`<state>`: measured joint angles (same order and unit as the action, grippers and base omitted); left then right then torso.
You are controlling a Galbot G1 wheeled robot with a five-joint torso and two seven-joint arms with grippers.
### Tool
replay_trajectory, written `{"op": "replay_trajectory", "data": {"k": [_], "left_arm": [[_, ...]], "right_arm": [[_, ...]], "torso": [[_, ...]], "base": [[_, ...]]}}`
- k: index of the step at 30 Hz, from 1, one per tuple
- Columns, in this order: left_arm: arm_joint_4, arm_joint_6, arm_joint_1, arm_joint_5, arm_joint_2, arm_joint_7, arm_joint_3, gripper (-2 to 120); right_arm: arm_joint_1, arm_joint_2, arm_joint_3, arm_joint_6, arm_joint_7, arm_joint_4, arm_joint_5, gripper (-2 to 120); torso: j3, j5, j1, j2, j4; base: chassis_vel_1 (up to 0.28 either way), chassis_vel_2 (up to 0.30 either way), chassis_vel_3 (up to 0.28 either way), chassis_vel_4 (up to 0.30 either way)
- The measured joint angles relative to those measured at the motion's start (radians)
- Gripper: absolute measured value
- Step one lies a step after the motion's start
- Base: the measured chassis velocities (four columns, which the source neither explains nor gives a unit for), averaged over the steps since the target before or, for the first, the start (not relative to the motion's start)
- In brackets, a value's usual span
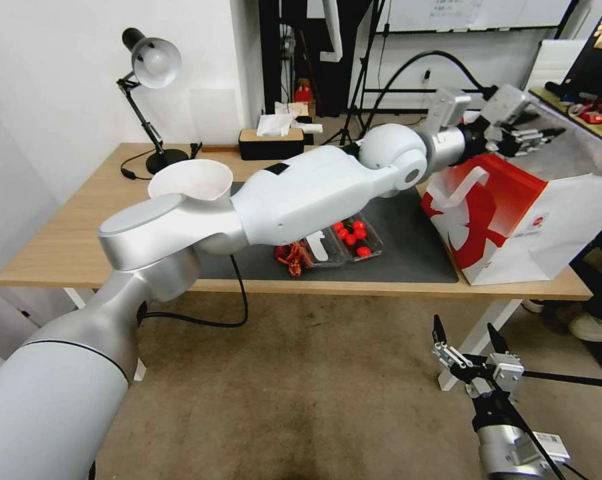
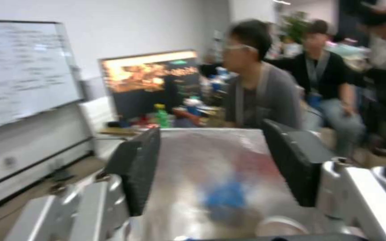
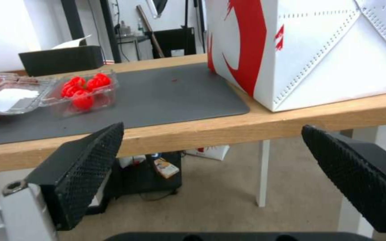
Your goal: Pick up the trash from the table and place it into the takeout bag.
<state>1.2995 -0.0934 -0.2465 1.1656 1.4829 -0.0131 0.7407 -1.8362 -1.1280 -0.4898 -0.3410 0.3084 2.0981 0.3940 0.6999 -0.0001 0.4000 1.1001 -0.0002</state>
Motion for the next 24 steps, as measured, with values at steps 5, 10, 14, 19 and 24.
{"op": "replay_trajectory", "data": {"k": [5, 10, 14, 19, 24], "left_arm": [[0.099, 0.011, 0.097, -0.057, -0.095, -0.091, -0.061, 80], [0.249, 0.029, 0.248, -0.167, -0.281, -0.116, -0.185, 98], [0.361, 0.023, 0.368, -0.222, -0.396, -0.115, -0.290, 100], [0.507, 0.015, 0.607, -0.357, -0.493, -0.112, -0.484, 100], [0.591, 0.010, 0.832, -0.484, -0.522, -0.117, -0.631, 100]], "right_arm": [[0.001, -0.006, 0.005, 0.001, 0.000, 0.000, 0.000, 100], [0.000, -0.007, 0.007, 0.002, 0.000, 0.000, 0.000, 100], [-0.003, -0.003, 0.006, 0.003, 0.000, 0.005, 0.000, 100], [-0.003, 0.005, 0.001, 0.004, 0.000, 0.012, 0.003, 100], [0.000, 0.009, 0.001, 0.012, 0.001, 0.019, 0.004, 100]], "torso": [[0.000, -0.0003, 0.000, 0.000, 0.0002], [0.000, -0.0005, 0.000, 0.000, 0.0004], [0.000, -0.0007, 0.000, 0.000, 0.0006], [0.000, -0.0008, 0.000, 0.000, 0.0002], [0.000, -0.0007, 0.000, 0.000, 0.0001]], "base": [[0.000, 0.000, 0.000, 0.000], [0.000, 0.000, 0.000, 0.000], [0.000, 0.000, 0.000, 0.000], [0.000, 0.000, 0.000, 0.000], [0.000, 0.000, 0.000, 0.000]]}}
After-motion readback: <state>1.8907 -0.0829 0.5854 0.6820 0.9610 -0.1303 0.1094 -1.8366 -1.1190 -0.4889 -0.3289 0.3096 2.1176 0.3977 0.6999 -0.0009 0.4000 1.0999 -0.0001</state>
